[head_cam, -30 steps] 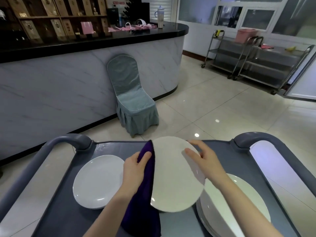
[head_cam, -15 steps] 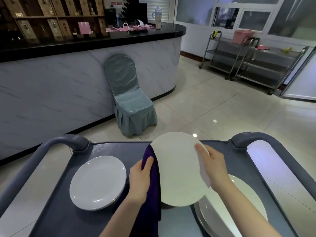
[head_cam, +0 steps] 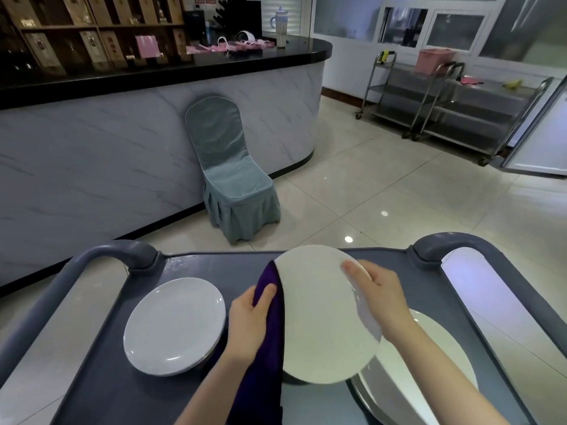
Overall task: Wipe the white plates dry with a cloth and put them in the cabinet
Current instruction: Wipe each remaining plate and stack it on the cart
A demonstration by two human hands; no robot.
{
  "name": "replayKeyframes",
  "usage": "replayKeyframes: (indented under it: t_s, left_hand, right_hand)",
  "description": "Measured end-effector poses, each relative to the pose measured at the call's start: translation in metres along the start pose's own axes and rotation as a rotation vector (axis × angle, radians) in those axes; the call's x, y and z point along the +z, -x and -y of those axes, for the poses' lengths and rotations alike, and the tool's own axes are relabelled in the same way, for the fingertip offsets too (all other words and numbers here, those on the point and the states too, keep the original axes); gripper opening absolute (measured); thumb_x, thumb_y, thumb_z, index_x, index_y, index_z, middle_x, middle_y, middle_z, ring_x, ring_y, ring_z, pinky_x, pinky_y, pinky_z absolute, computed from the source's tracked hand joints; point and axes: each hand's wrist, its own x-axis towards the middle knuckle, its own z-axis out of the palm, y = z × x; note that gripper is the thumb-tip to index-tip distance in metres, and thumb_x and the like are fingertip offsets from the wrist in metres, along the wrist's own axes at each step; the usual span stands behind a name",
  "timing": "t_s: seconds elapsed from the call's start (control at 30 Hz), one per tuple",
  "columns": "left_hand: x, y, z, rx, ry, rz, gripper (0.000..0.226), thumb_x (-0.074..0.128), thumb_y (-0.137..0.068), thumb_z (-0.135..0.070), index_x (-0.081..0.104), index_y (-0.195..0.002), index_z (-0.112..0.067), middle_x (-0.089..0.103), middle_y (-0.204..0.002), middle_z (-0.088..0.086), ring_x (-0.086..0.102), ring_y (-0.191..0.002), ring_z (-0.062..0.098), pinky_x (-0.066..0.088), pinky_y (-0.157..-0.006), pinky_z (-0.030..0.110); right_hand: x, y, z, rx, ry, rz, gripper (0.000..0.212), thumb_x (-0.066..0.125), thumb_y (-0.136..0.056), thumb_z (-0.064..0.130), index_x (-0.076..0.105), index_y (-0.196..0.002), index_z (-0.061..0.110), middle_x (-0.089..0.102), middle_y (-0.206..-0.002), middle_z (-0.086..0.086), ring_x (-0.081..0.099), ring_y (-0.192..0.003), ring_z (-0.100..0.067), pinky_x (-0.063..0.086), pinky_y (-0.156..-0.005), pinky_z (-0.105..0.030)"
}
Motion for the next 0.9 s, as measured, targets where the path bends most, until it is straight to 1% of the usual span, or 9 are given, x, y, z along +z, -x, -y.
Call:
replayKeyframes:
  t_s: [0.13, 0.3, 0.37, 0.47, 0.57, 0.63, 0.7, 0.77, 0.9]
  left_hand:
    - [-0.009, 0.002, 0.006, 0.007, -0.069, 0.033, 0.038, 0.06, -0.095, -0.037, 0.062, -0.074, -0.006, 0.068, -0.068, 0.005, 0.054, -0.06, 0.011, 0.046, -0.06, 0.027]
    - [-0.02, -0.013, -0.028, 0.201, -0.284, 0.462, 0.017, 0.065, -0.092, -0.035, 0.073, -0.078, -0.03, 0.073, -0.075, -0.01, 0.064, -0.065, 0.003, 0.048, -0.058, 0.017]
    - [-0.016, -0.015, -0.036, 0.225, -0.323, 0.527, 0.021, 0.065, -0.092, -0.036, 0.069, -0.071, -0.033, 0.068, -0.067, -0.014, 0.058, -0.058, -0.001, 0.042, -0.055, 0.012]
    - [-0.014, -0.017, -0.037, 0.183, -0.197, 0.261, 0.027, 0.063, -0.093, -0.036, 0.067, -0.074, -0.017, 0.066, -0.065, -0.007, 0.056, -0.06, 0.007, 0.044, -0.06, 0.024]
    - [-0.003, -0.013, -0.032, -0.046, 0.188, -0.129, 0.035, 0.06, -0.096, -0.036, 0.067, -0.079, -0.006, 0.069, -0.07, 0.004, 0.057, -0.063, 0.014, 0.048, -0.062, 0.029]
    - [0.016, -0.002, -0.026, -0.25, 0.404, -0.312, 0.033, 0.058, -0.097, -0.038, 0.068, -0.082, -0.011, 0.071, -0.079, 0.003, 0.063, -0.071, 0.018, 0.054, -0.068, 0.028]
    - [0.032, 0.007, -0.02, -0.348, 0.48, -0.406, 0.027, 0.056, -0.098, -0.04, 0.067, -0.084, -0.018, 0.071, -0.089, 0.005, 0.066, -0.087, 0.025, 0.056, -0.083, 0.037]
    - [0.029, 0.006, -0.019, -0.338, 0.526, -0.383, 0.026, 0.056, -0.098, -0.038, 0.067, -0.087, -0.017, 0.071, -0.093, 0.006, 0.066, -0.089, 0.025, 0.055, -0.084, 0.038]
    - [-0.005, -0.012, -0.02, -0.191, 0.354, -0.313, 0.033, 0.057, -0.098, -0.036, 0.066, -0.084, -0.007, 0.069, -0.083, 0.008, 0.062, -0.076, 0.024, 0.052, -0.073, 0.038]
  right_hand:
    - [0.007, 0.012, -0.012, 0.05, -0.008, 0.012, 0.037, 0.06, -0.098, 0.025, 0.062, -0.062, 0.018, 0.06, -0.061, 0.011, 0.053, -0.06, -0.007, 0.04, -0.055, -0.012]
    - [0.012, 0.006, 0.008, -0.122, 0.299, 0.412, 0.047, 0.062, -0.097, 0.034, 0.043, -0.055, 0.024, 0.039, -0.055, 0.015, 0.035, -0.056, -0.004, 0.029, -0.055, -0.019]
    - [0.014, 0.002, 0.015, -0.172, 0.333, 0.458, 0.048, 0.062, -0.097, 0.037, 0.04, -0.057, 0.022, 0.035, -0.056, 0.013, 0.032, -0.056, -0.004, 0.026, -0.054, -0.02]
    - [0.006, -0.008, 0.022, -0.148, 0.24, 0.289, 0.041, 0.064, -0.096, 0.033, 0.049, -0.061, 0.016, 0.04, -0.061, 0.01, 0.035, -0.06, -0.007, 0.029, -0.057, -0.023]
    - [0.019, -0.006, 0.02, -0.033, -0.03, -0.104, 0.045, 0.064, -0.096, 0.027, 0.044, -0.064, 0.003, 0.034, -0.064, 0.001, 0.03, -0.063, -0.013, 0.025, -0.059, -0.031]
    - [0.051, 0.008, 0.019, 0.084, -0.324, -0.391, 0.043, 0.06, -0.097, 0.027, 0.045, -0.059, 0.013, 0.038, -0.059, 0.006, 0.033, -0.058, -0.014, 0.029, -0.056, -0.027]
    - [0.081, 0.025, 0.013, 0.145, -0.46, -0.536, 0.032, 0.051, -0.101, 0.035, 0.06, -0.071, 0.027, 0.058, -0.062, 0.014, 0.053, -0.058, -0.007, 0.042, -0.054, -0.015]
    - [0.089, 0.034, 0.008, 0.156, -0.444, -0.47, 0.02, 0.045, -0.102, 0.038, 0.062, -0.093, 0.033, 0.067, -0.08, 0.023, 0.062, -0.072, 0.003, 0.046, -0.059, -0.012]
    - [0.049, 0.009, 0.002, 0.1, -0.215, -0.175, 0.004, 0.058, -0.098, 0.03, 0.062, -0.097, 0.03, 0.07, -0.087, 0.012, 0.064, -0.081, -0.009, 0.049, -0.068, -0.024]
